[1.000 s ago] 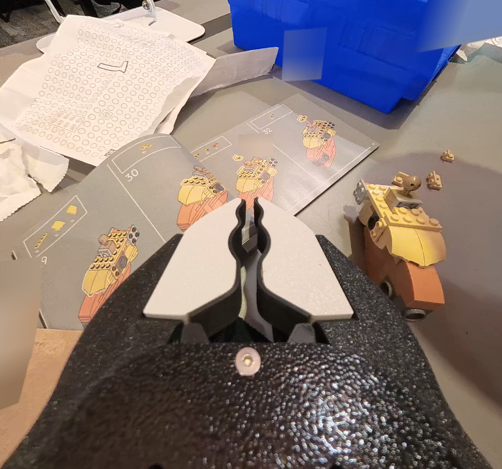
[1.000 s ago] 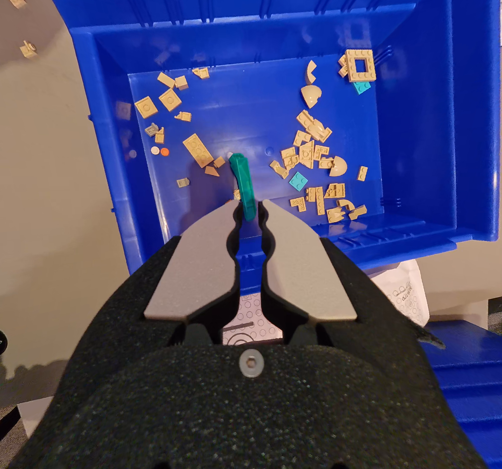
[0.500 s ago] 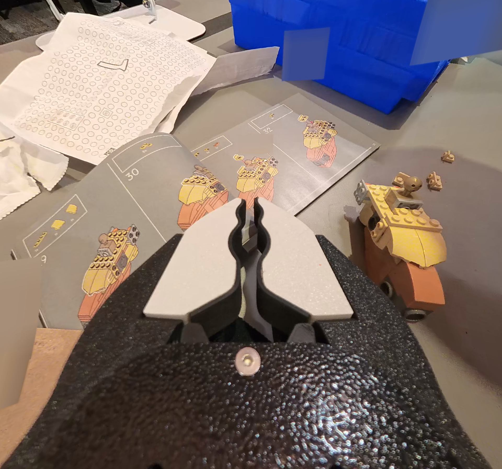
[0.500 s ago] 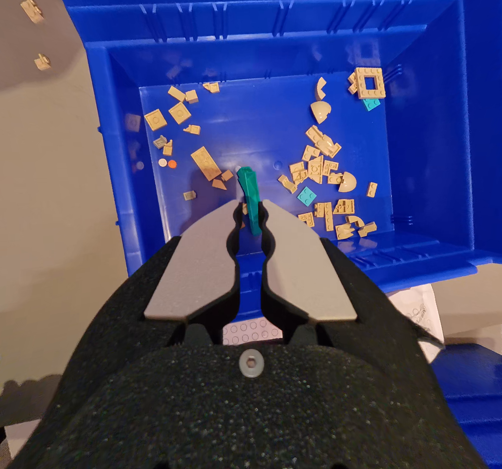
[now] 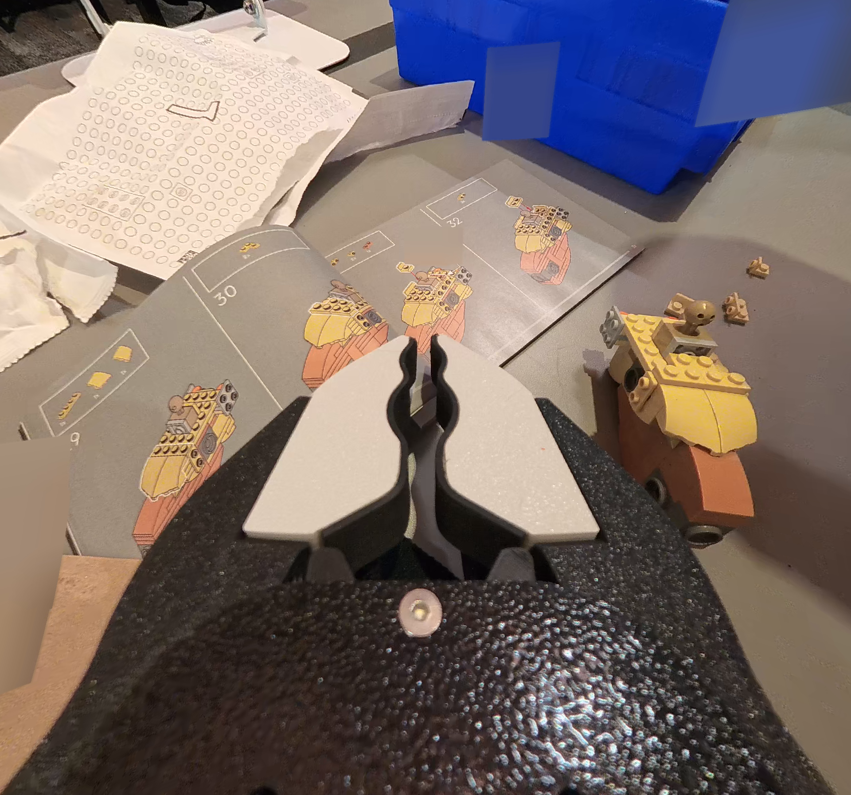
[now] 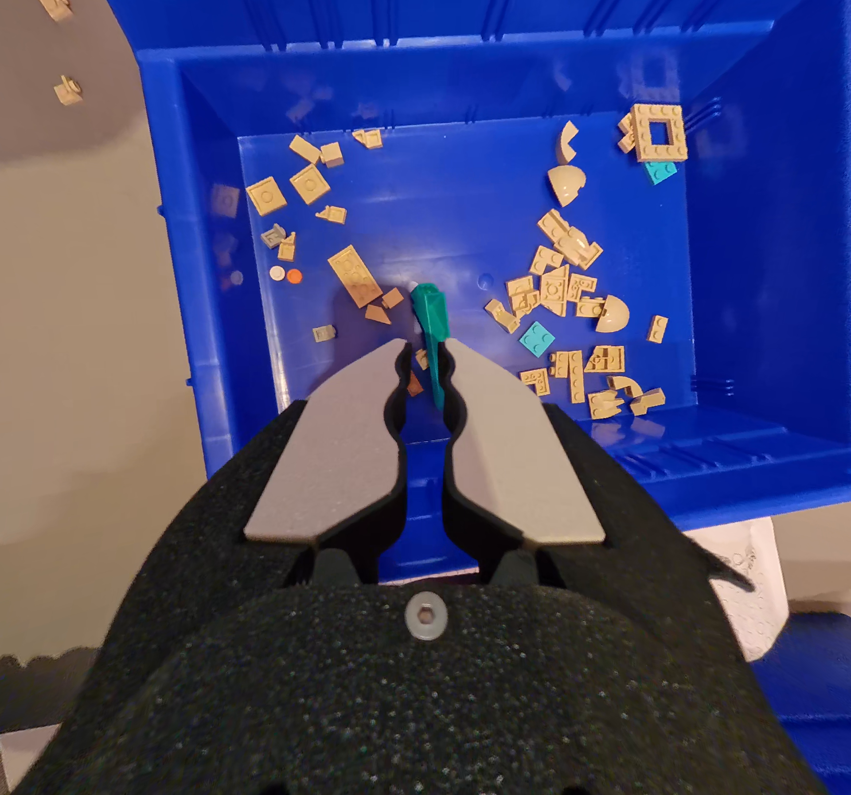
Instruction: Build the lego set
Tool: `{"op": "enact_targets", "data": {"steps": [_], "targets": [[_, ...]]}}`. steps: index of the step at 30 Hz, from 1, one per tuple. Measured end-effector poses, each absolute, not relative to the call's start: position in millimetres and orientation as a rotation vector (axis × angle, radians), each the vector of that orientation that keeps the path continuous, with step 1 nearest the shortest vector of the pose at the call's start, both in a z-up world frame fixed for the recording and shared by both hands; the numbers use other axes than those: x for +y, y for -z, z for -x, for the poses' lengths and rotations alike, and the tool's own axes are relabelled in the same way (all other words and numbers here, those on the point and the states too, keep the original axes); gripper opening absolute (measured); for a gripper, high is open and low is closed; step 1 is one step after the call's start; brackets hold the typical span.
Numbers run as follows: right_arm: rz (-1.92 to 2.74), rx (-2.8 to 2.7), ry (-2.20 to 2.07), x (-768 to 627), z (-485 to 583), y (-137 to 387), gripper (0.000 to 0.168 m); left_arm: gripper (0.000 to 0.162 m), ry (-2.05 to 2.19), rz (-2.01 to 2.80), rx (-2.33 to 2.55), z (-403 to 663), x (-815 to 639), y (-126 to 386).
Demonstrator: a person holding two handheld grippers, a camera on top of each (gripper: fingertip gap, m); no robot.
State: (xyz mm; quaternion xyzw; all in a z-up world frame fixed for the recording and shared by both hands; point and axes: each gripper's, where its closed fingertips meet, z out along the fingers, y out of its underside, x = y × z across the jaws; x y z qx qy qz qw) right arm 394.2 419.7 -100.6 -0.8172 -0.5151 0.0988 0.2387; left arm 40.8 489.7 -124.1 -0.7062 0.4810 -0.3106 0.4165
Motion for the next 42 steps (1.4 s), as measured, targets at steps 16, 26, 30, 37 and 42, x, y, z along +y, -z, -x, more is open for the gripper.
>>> {"op": "enact_targets", "data": {"steps": [16, 26, 30, 37, 42], "targets": [[2.237, -1.416, -0.299, 421, -393, 108, 0.005, 0.005, 0.789, 1.781, 1.206, -41, 490, 125], [2.277, -1.528, -0.204, 410, -396, 117, 0.000, 0.005, 0.787, 1.778, 1.208, -41, 490, 125], [2.289, -1.556, -0.203, 407, -398, 118, 0.001, 0.005, 0.783, 1.775, 1.211, -41, 490, 125], [2.286, -1.583, -0.210, 405, -397, 121, 0.003, 0.005, 0.781, 1.773, 1.212, -41, 489, 125], [2.271, -1.620, -0.221, 399, -391, 121, 0.001, 0.005, 0.780, 1.772, 1.212, -41, 489, 124]]}}
